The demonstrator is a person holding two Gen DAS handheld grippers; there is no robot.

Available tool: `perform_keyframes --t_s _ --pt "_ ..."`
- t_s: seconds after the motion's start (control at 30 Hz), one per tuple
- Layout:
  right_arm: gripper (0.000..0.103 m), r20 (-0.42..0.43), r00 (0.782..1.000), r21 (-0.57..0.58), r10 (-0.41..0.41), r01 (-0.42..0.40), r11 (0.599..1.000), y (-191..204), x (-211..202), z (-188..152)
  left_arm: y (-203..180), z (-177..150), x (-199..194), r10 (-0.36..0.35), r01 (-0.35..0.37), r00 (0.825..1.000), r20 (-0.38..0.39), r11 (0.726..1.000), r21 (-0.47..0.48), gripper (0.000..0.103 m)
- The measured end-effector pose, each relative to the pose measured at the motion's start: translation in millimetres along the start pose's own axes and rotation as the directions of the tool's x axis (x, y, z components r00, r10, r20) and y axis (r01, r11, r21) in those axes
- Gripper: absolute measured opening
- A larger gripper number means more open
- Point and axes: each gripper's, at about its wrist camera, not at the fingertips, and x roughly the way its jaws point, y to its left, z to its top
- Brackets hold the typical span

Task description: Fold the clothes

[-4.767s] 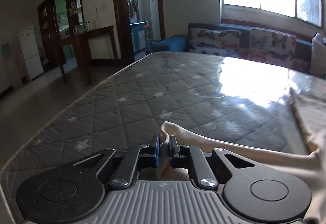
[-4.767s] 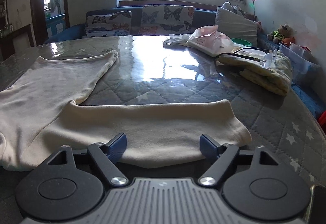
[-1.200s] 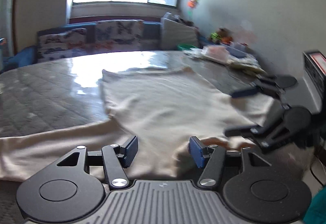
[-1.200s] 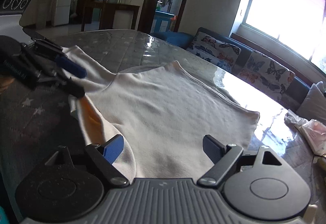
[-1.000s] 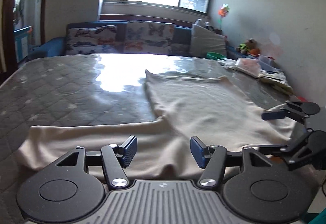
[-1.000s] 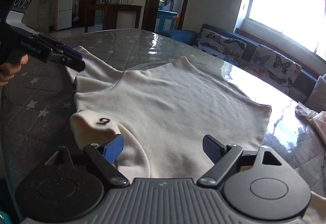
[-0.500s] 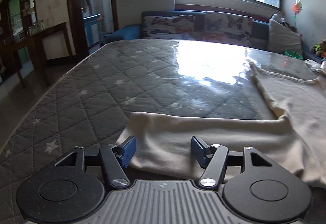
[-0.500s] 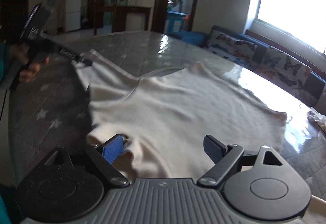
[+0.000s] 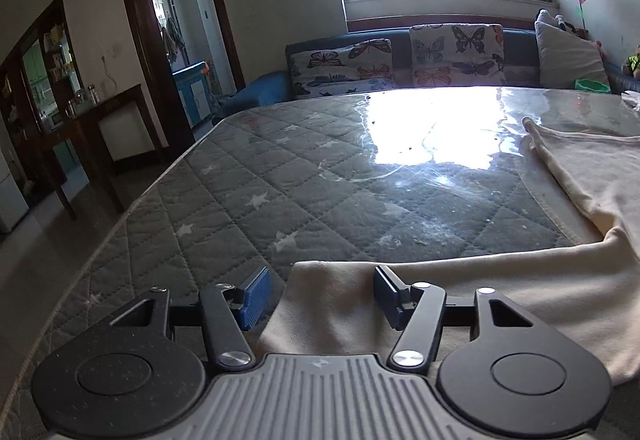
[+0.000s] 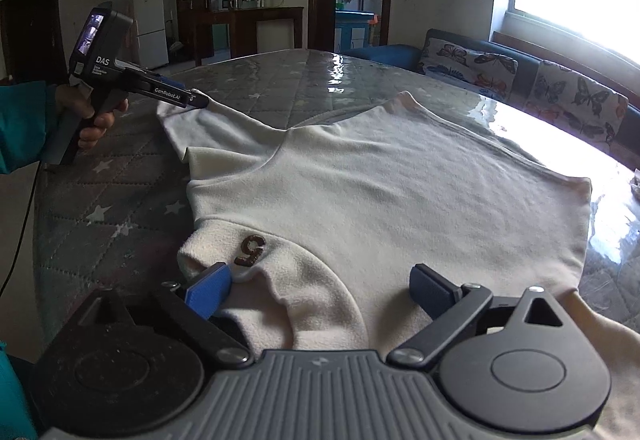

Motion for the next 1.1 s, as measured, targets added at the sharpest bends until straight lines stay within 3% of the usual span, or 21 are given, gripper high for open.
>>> perform_keyframes --t_s 0.23,0.4,0.6,0.8,1.1 --pt "0.103 -0.006 1.000 0.009 0.003 -0.003 1.000 -1 2 0 3 9 -5 0.000 -0.003 0.999 -0.053 0.998 -0.063 0.065" --pt "0.103 -0.006 1.000 0.011 0.004 -0.004 1.000 -2 2 0 -5 18 -27 -0.012 0.008 0.999 -0.038 0.993 -0.116 0.086" --pt "0.103 -0.006 1.000 0.011 0.006 -0.006 1.000 -2 2 0 -25 29 -54 -0.048 0.044 0.999 -0.020 0.984 -0.172 0.103" --pt "0.103 -0.006 1.000 0.011 0.006 -0.006 1.000 -2 2 1 -52 34 -71 -0.108 0.100 0.994 -0.025 0.970 -0.221 0.103" --pt "0.103 -0.005 1.000 0.014 0.008 -0.008 1.000 -2 2 0 -101 33 -81 -0.124 0.105 0.990 -0.070 0.968 -0.229 0.103"
